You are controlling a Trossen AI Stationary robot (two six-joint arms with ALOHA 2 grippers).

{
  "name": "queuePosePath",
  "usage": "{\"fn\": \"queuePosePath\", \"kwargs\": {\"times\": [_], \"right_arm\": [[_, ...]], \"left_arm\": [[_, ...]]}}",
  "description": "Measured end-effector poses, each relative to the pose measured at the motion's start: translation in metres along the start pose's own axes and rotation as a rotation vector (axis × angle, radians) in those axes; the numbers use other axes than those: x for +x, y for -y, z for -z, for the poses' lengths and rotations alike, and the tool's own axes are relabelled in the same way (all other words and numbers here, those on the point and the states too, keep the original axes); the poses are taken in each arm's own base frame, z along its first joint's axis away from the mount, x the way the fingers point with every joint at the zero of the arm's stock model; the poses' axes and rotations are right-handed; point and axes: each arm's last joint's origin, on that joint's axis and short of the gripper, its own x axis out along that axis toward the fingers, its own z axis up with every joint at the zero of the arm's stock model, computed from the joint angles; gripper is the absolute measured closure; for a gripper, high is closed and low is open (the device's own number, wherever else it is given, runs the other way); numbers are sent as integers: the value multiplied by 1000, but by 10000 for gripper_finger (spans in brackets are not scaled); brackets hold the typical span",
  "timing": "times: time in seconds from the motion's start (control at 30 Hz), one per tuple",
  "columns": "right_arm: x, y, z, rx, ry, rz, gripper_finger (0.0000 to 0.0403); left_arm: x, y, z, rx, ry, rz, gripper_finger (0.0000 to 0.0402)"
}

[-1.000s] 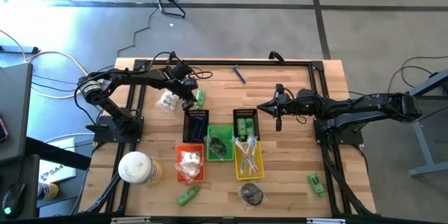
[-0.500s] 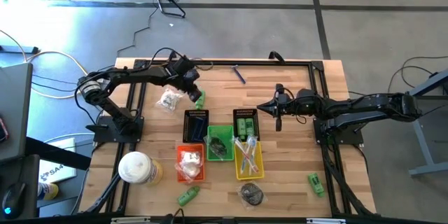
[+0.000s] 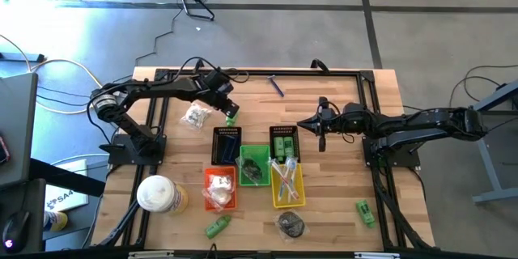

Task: Pick & Place Travel size toiletries
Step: Put the green shampoo into the right black bin

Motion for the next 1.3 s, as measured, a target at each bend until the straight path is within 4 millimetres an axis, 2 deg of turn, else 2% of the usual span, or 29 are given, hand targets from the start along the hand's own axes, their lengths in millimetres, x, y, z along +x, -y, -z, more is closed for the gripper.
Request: {"fn": "queuePosePath", "kwargs": {"times": [0.2, 0.4, 0.93, 1.3], "right_arm": [[0, 0, 0, -7, 0, 0, 401], [0, 0, 0, -7, 0, 0, 401], [0, 0, 0, -7, -2, -1, 401], [0, 0, 0, -7, -2, 0, 401]], "left_arm": [[0, 0, -1, 3, 14, -2, 401], [0, -3, -3, 6, 50, -94, 389], [0, -3, -2, -53, 48, -94, 216], [0, -3, -2, -53, 50, -98, 154]]}}
